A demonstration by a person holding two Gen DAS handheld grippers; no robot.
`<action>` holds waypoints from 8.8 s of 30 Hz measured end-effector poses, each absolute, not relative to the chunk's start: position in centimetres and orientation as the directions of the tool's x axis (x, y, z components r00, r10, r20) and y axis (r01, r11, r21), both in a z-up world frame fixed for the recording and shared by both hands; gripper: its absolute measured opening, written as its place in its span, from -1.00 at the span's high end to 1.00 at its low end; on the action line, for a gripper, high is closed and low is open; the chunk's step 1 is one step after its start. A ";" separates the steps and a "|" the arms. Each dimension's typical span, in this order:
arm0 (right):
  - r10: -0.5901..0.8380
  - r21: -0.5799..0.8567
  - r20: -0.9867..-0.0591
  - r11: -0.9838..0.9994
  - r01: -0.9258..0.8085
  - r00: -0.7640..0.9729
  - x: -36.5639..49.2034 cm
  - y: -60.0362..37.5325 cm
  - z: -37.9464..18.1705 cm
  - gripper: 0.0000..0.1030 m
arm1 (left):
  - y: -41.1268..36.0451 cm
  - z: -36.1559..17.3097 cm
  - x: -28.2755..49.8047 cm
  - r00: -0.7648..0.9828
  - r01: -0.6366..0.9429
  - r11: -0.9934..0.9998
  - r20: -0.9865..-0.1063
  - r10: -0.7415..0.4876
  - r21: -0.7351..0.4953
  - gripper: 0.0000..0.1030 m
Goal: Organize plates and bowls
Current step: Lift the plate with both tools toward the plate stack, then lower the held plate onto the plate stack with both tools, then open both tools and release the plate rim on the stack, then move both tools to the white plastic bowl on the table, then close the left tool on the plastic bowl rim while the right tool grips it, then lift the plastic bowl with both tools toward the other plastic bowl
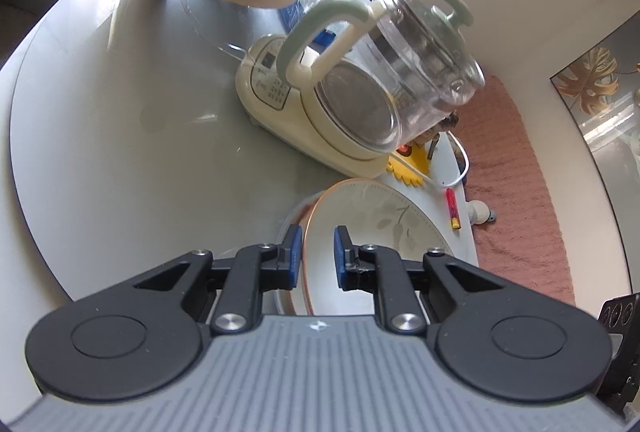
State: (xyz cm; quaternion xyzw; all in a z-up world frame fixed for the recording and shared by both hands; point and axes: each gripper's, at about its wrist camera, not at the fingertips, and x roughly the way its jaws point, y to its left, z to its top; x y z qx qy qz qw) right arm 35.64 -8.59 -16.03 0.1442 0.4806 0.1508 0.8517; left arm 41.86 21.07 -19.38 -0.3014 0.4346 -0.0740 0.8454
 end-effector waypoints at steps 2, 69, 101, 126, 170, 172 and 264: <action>0.402 0.391 -0.777 0.911 -0.128 0.484 35.9 -9.2 -16.4 0.55 | 20.1 -19.3 42.0 0.613 -0.131 0.824 -0.698 -0.369 -0.551 0.65; 0.389 0.368 -0.770 0.918 -0.146 0.506 39.0 -13.9 -19.8 0.57 | 13.2 -19.0 45.3 0.471 -0.132 0.921 -0.840 -0.268 -0.368 0.64; 0.435 0.360 -0.648 0.898 -0.253 0.625 28.4 -17.0 -9.3 0.55 | 6.8 -8.0 36.0 0.595 0.000 0.964 -0.774 -0.214 -0.267 0.63; 0.391 0.280 -0.638 0.920 -0.273 0.663 17.2 -13.3 -6.6 0.54 | 10.2 -6.6 21.9 0.599 0.070 0.954 -0.752 -0.273 -0.290 0.44; 0.181 0.173 -0.682 0.981 -0.083 0.709 13.5 -22.9 -9.1 0.54 | -3.5 -11.4 23.7 0.469 0.194 0.928 -0.800 -0.373 -0.319 0.43; 0.195 0.191 -0.688 0.978 -0.084 0.699 15.0 -24.2 -9.2 0.54 | -4.5 -11.7 24.9 0.466 0.176 0.930 -0.805 -0.368 -0.323 0.43; 0.378 0.373 -0.762 0.920 -0.121 0.526 26.8 -31.4 -12.6 0.69 | -8.7 -14.2 33.8 0.406 0.036 0.871 -0.789 -0.461 -0.490 0.63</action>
